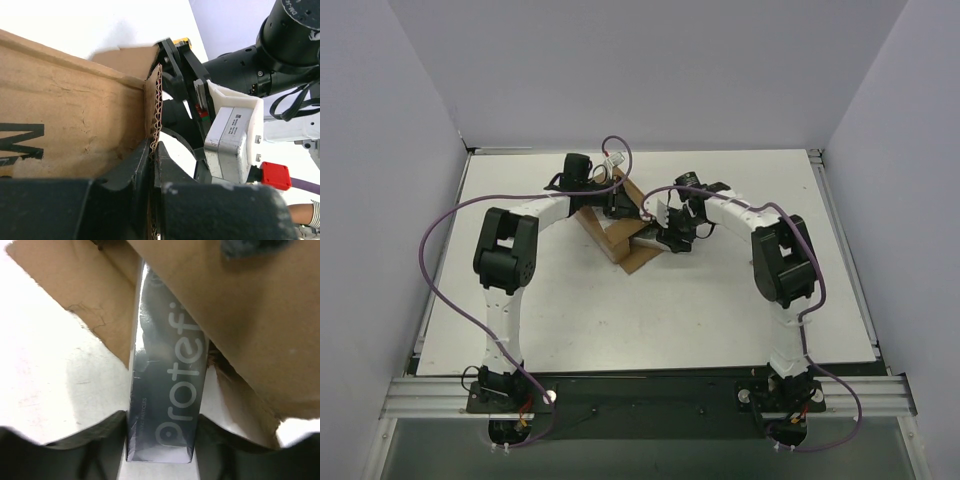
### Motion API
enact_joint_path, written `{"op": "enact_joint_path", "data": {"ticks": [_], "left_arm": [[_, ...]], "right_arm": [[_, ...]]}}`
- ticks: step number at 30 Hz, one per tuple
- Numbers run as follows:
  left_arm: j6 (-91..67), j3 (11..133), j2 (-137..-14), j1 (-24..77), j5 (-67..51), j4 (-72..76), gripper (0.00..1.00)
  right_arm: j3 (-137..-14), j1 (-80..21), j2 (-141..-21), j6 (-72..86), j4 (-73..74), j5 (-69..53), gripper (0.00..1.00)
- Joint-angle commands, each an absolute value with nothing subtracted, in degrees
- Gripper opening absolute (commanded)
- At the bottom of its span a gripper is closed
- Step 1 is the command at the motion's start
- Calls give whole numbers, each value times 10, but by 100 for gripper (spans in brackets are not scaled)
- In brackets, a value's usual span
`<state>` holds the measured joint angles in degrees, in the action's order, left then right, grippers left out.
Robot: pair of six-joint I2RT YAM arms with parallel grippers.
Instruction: Unpack the express box
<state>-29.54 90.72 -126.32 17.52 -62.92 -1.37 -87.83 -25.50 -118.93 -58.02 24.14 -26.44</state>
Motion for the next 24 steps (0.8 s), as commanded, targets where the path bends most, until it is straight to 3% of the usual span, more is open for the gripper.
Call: {"op": "enact_joint_path", "data": {"ticks": [1, 6, 17, 20, 21, 23, 24], "left_arm": [[-290, 887, -1300, 186, -617, -53, 0], [-254, 896, -1298, 186, -599, -88, 0], [-192, 911, -1268, 184, -575, -138, 0], [-189, 907, -1253, 185, -577, -139, 0], [-187, 905, -1249, 186, -579, -141, 0], [-185, 900, -1230, 188, -581, -142, 0], [-186, 900, -1213, 189, -589, -145, 0]], "right_arm": [[-879, -265, -1167, -574, 325, -276, 40], [-813, -226, -1094, -520, 332, -242, 33], [-631, -85, -868, -518, 403, -194, 34], [-617, -86, -847, -481, 401, -184, 54], [-629, -85, -853, -462, 396, -183, 68], [-650, -86, -859, -418, 392, -196, 75], [-661, -86, -854, -384, 388, -207, 84]]}}
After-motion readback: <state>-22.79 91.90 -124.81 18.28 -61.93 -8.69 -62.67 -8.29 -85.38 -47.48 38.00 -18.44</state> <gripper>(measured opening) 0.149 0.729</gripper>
